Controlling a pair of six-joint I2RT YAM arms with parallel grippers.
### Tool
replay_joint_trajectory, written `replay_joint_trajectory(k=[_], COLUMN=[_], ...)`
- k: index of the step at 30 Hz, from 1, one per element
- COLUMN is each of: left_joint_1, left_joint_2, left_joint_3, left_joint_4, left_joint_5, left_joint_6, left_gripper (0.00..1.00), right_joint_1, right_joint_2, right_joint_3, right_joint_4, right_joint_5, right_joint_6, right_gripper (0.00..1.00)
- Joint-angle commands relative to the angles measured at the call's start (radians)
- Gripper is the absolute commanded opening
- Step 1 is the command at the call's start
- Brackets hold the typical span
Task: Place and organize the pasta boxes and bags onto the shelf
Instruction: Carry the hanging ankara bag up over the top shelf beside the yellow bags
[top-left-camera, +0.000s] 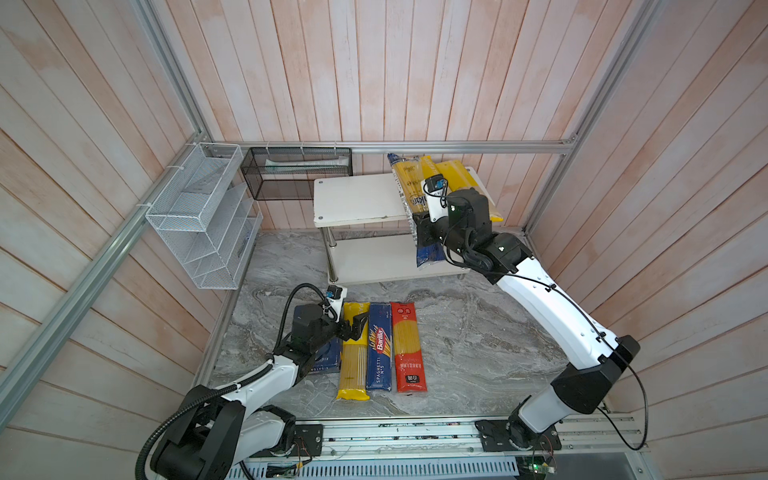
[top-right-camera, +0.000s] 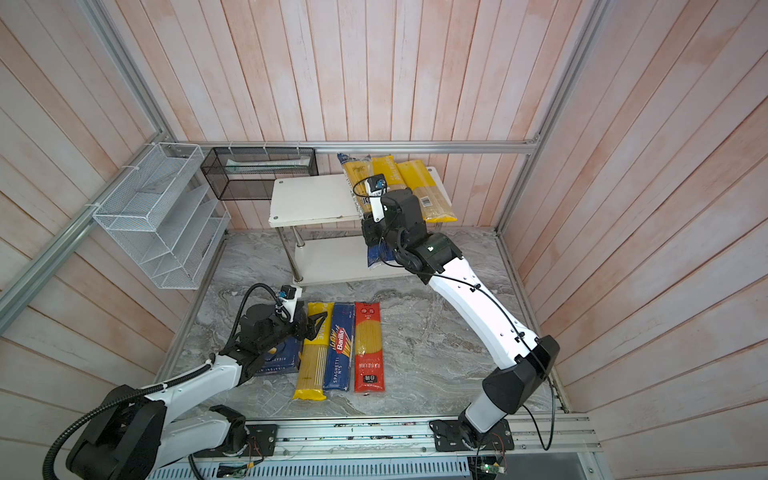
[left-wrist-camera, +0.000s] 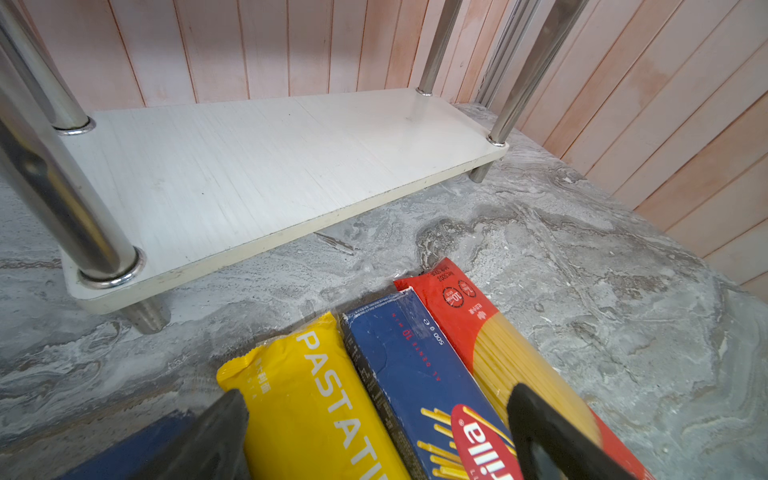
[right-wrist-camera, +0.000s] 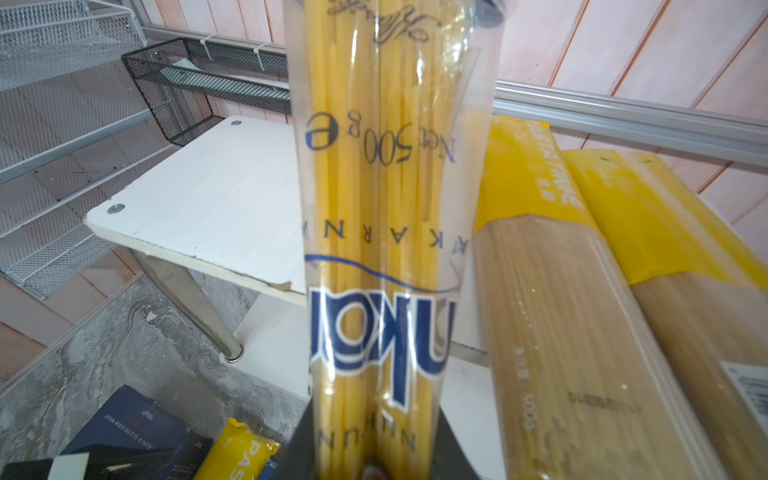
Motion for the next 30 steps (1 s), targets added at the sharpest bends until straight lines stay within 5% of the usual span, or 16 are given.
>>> replay_joint_trajectory(k=[1,18,30], left_joint_1=[-0.004,-0.004,-0.005], left_joint_2=[-0.008,-0.010,-0.016], left_joint_3=[0.008,0.007,0.004], left_joint_4=[0.006,0.009,0.011], left_joint_5=[-0.006,-0.008,-0.004], left_joint_6=[0.013,0.013,0.010], left_gripper=[1.00,1.00,1.00], right_joint_1=[-0.011,-0.078,-0.124], right_joint_2=[0.012,0.294,0.390], right_joint_3=[0.127,0.511,0.573], right_joint_4=[0.096,-0.021,0.008], right_joint_5=[-0.019,-0.059,-0.110], right_joint_6=[-0.030,-0.022,0.046], right_gripper=[0.07,0.08,0.08])
